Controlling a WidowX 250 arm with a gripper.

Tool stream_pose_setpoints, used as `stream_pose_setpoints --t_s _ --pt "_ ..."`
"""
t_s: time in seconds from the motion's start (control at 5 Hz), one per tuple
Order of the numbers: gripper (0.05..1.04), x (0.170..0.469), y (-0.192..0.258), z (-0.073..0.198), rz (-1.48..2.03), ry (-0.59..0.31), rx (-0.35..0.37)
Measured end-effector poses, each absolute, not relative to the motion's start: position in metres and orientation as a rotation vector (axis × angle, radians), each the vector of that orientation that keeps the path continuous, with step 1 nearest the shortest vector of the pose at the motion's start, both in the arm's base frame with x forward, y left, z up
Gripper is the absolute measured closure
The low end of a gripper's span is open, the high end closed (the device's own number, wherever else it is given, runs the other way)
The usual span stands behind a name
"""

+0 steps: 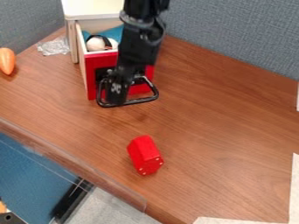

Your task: Close the drawer.

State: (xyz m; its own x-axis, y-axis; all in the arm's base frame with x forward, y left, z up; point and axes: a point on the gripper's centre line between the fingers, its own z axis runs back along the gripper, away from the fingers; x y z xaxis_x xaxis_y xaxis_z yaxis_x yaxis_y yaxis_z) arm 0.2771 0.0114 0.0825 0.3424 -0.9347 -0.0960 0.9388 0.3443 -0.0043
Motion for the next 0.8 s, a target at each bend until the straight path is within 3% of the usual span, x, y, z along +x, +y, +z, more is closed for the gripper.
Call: stream_pose_setpoints --t_s 0.4,0.8 --pt "0.082 0.274 0.001 0.061 -1.313 0.050 0.104" --pt "0.082 0.274 -0.008 0.047 -1.384 -0.007 0.071"
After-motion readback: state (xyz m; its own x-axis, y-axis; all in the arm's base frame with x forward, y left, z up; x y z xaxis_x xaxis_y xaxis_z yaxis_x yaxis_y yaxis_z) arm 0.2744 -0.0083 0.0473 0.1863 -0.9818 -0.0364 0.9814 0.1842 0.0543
